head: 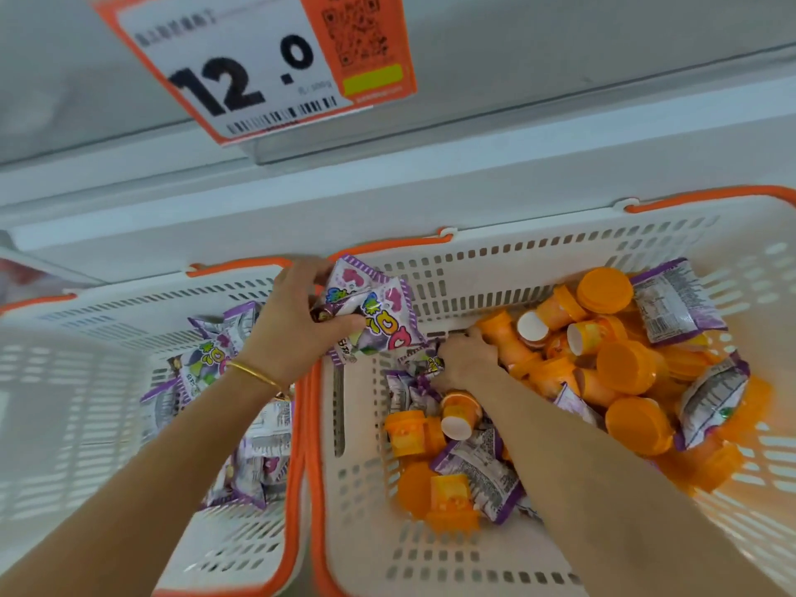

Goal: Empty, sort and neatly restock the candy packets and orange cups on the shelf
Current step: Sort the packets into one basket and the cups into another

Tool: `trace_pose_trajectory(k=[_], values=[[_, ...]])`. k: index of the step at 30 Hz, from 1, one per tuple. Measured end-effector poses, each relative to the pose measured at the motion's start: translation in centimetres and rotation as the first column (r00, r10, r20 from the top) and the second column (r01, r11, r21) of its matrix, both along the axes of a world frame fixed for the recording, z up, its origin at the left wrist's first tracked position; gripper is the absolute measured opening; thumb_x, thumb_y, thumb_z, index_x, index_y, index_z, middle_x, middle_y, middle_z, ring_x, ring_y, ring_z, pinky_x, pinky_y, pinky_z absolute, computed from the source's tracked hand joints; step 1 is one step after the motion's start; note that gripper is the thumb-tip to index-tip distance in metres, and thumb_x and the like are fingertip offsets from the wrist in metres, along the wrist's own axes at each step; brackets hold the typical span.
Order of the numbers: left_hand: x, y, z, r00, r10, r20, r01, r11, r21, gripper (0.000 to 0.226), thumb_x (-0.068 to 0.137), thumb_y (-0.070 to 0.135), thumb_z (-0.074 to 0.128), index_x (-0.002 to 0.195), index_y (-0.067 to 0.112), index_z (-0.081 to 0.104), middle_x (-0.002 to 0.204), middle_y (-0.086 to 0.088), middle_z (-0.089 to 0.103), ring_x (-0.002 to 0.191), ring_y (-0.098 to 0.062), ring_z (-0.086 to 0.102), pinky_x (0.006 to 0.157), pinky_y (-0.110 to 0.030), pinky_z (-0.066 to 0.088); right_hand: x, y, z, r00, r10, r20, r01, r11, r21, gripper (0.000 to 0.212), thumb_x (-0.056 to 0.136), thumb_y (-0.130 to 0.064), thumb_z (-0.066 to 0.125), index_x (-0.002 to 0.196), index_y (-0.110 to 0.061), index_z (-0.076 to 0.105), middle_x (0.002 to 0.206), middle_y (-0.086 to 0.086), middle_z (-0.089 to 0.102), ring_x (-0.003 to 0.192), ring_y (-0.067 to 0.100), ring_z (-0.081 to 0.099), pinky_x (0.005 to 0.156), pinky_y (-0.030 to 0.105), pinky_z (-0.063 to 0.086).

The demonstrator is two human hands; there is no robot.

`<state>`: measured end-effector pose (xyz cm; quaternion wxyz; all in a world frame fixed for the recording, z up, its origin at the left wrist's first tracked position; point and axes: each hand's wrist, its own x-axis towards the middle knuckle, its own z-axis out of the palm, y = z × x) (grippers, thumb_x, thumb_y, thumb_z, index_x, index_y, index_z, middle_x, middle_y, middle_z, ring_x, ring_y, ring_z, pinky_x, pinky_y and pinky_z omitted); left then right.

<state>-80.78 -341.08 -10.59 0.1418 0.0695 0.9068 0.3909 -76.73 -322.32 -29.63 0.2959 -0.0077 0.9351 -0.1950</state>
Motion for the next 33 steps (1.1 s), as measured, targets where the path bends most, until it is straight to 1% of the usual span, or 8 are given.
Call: trace_pose_trajectory(k=[5, 10, 14, 17, 20, 25, 29, 33], values=[[1.1, -1.1, 0.1, 0.994, 0.107, 0.029, -0.110, 0.987, 0.118, 0.041, 0.078, 0.008, 0.073, 0.097, 0.032, 0.047, 0.095, 0.012, 0.059, 0.075, 0.008, 0.060, 0.066, -0.009, 0.049, 0.7, -0.3, 0.6, 0.994, -0.096, -0.058, 0.099, 0.993, 0.060, 0.022, 0.087, -0.036, 0.061, 0.105, -0.024, 0.066, 0.119, 0.001, 0.060, 0.123, 0.028, 0.037, 0.093, 0.041, 0.044], [2.1, -2.7, 0.2, 0.965, 0.235, 0.118, -0.252, 0.954, 0.165, 0.044, 0.075, 0.022, 0.078, 0.110, 0.021, 0.050, 0.108, -0.007, 0.061, 0.095, -0.023, 0.060, 0.080, -0.040, 0.054, 1.9, 0.7, 2.9, 0.954, -0.218, -0.204, 0.207, 0.976, -0.070, 0.027, 0.089, -0.039, 0.061, 0.109, -0.023, 0.070, 0.114, -0.005, 0.063, 0.120, 0.027, 0.038, 0.091, 0.035, 0.040], [3.7, -4.1, 1.2, 0.935, 0.318, 0.158, -0.347, 0.910, 0.227, 0.023, 0.085, 0.020, 0.067, 0.097, 0.023, 0.047, 0.088, 0.002, 0.053, 0.073, -0.010, 0.051, 0.058, -0.012, 0.047, 1.8, 1.3, 7.9, 0.899, -0.274, -0.341, 0.224, 0.958, -0.178, 0.021, 0.084, -0.040, 0.067, 0.077, -0.021, 0.067, 0.069, -0.011, 0.051, 0.090, 0.027, 0.050, 0.091, 0.036, 0.033], [4.7, -4.9, 1.1, 0.874, 0.437, 0.212, -0.483, 0.829, 0.280, 0.026, 0.085, 0.027, 0.067, 0.081, 0.031, 0.042, 0.084, -0.001, 0.045, 0.075, -0.019, 0.045, 0.070, -0.028, 0.045, 1.5, 1.5, 13.7, 0.886, -0.291, -0.362, 0.209, 0.946, -0.249, 0.042, 0.083, -0.036, 0.070, 0.053, -0.024, 0.043, 0.056, -0.005, 0.038, 0.068, 0.024, 0.042, 0.077, 0.034, 0.031], [4.9, -6.5, 1.3, 0.754, 0.576, 0.317, -0.657, 0.660, 0.364, 0.028, 0.087, 0.028, 0.065, 0.105, 0.013, 0.050, 0.091, -0.005, 0.047, 0.083, -0.021, 0.047, 0.074, -0.034, 0.046, 1.6, -0.3, 19.5, 0.899, -0.272, -0.342, 0.151, 0.928, -0.340, 0.041, 0.081, -0.029, 0.073, 0.052, -0.021, 0.045, 0.055, -0.008, 0.038, 0.056, 0.012, 0.040, 0.064, 0.024, 0.028], [4.2, -11.0, 2.4, 0.608, 0.713, 0.349, -0.789, 0.490, 0.371, 0.031, 0.090, 0.031, 0.060, 0.084, 0.007, 0.043, 0.074, -0.009, 0.043, 0.061, -0.020, 0.040, 0.061, -0.027, 0.038, 1.1, -8.3, 24.2, 0.916, -0.219, -0.335, 0.048, 0.892, -0.450, 0.021, 0.079, -0.025, 0.076, 0.069, -0.009, 0.066, 0.065, -0.005, 0.049, 0.067, 0.010, 0.048, 0.067, 0.028, 0.034], [3.3, -14.0, 3.8, 0.608, 0.701, 0.373, -0.794, 0.530, 0.298, 0.059, 0.095, 0.046, 0.040, 0.131, 0.000, 0.044, 0.130, -0.022, 0.051, 0.117, -0.037, 0.051, 0.099, -0.045, 0.043, -0.5, -15.1, 24.9, 0.950, -0.152, -0.271, 0.031, 0.915, -0.402, 0.033, 0.079, -0.035, 0.074, 0.102, -0.011, 0.069, 0.102, 0.005, 0.067, 0.097, 0.022, 0.061, 0.085, 0.033, 0.047], [4.1, -13.4, 5.8, 0.673, 0.740, 0.009, -0.688, 0.621, 0.376, 0.050, 0.099, 0.028, 0.041, 0.131, -0.011, 0.041, 0.138, -0.027, 0.042, 0.126, -0.037, 0.042, 0.101, -0.041, 0.035, -0.3, -15.2, 25.7, 0.955, -0.201, -0.219, 0.071, 0.869, -0.490, 0.057, 0.088, -0.042, 0.063, 0.135, -0.013, 0.049, 0.138, 0.003, 0.050, 0.124, 0.019, 0.048, 0.101, 0.036, 0.044]])
